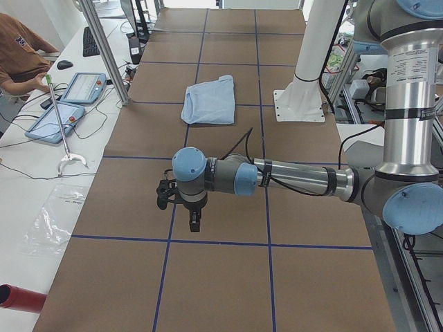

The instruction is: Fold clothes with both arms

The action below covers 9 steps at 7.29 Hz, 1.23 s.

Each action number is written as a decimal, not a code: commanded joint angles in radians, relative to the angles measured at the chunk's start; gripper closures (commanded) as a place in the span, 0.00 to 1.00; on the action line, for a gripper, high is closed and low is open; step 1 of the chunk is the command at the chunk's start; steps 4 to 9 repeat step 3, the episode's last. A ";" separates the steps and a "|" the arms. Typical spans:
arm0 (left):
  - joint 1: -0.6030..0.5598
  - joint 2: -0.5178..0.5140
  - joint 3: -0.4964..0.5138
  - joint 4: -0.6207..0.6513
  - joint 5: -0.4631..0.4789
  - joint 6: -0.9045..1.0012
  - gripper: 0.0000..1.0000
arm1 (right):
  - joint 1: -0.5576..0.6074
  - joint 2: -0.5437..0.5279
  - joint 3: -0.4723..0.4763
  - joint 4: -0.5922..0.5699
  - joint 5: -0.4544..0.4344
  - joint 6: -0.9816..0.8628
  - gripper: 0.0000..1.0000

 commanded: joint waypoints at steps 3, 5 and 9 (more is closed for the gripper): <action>0.001 -0.004 0.000 0.000 0.000 0.000 0.00 | 0.000 0.000 -0.002 0.000 -0.002 -0.002 0.00; 0.001 -0.004 0.000 0.000 0.000 0.000 0.00 | 0.000 0.000 -0.002 0.000 -0.002 -0.002 0.00; 0.001 -0.004 0.000 0.000 0.000 0.000 0.00 | 0.000 0.000 -0.002 0.000 -0.002 -0.002 0.00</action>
